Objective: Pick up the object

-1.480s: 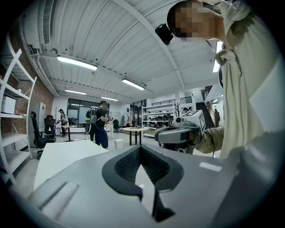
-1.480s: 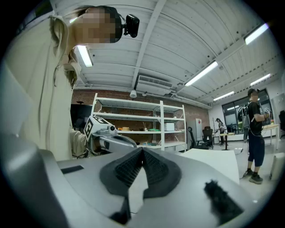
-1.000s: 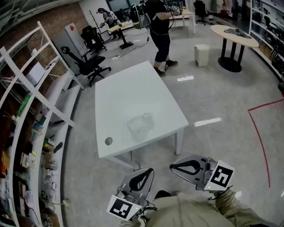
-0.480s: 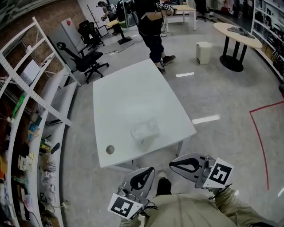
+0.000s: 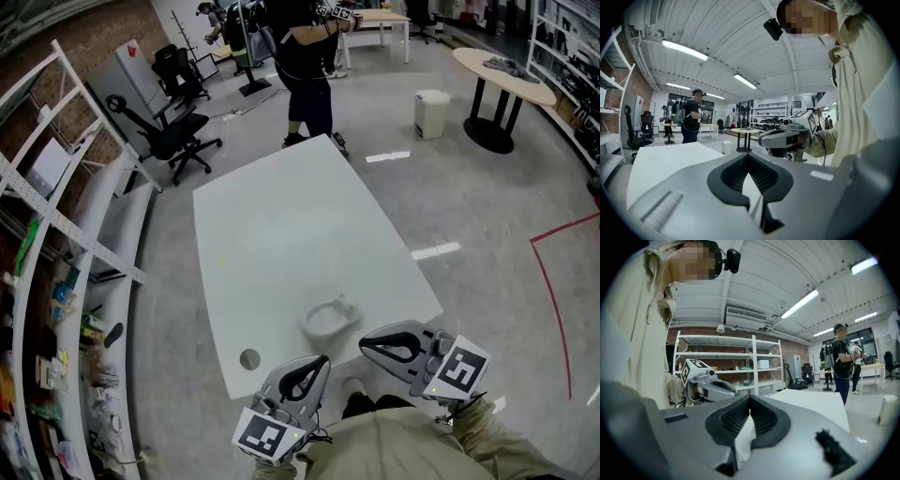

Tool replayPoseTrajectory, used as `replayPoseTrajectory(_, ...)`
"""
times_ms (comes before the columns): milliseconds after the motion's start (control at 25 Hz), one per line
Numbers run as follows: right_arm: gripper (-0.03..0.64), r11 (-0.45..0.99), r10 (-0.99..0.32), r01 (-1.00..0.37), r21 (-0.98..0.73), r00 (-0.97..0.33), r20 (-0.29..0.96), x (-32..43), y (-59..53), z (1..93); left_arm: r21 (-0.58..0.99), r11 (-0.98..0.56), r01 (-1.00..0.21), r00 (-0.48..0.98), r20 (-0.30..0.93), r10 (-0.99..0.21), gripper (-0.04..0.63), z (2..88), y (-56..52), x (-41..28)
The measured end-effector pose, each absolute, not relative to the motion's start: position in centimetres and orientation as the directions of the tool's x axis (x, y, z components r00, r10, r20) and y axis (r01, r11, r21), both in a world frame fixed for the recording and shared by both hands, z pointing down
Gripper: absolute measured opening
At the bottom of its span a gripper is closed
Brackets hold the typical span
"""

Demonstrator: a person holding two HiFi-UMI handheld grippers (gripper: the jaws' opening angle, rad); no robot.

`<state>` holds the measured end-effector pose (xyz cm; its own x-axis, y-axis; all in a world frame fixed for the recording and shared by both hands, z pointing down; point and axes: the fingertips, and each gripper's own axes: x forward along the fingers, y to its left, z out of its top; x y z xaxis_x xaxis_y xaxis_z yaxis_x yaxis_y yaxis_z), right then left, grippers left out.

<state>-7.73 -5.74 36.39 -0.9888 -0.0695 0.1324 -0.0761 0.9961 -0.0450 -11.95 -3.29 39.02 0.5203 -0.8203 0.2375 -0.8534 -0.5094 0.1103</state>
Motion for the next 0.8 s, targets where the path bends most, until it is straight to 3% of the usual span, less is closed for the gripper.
replayPoseTrajectory(400,0.005,0.972,-0.136,-0.179,-0.155,-0.958,0.253,-9.1,-11.0,41.6,0.150,-0.518,-0.842,0.537,0.309,-0.785,0.005,44.2,-7.7,-13.8)
replayPoseTrajectory(640,0.024,0.928,-0.194,-0.294,-0.229,-0.905,0.377,-9.8,-14.5,46.3,0.159,-0.432,-0.888,0.457,0.415,-0.787,0.006,47.7,-9.2,-15.5)
replayPoseTrajectory(800,0.168,0.902,-0.186,-0.333,-0.274,-0.873,0.451,-10.4,-15.9,49.4,0.145,-0.378,-0.915,0.395,0.517,-0.760,0.234,50.8,-10.2,-16.6)
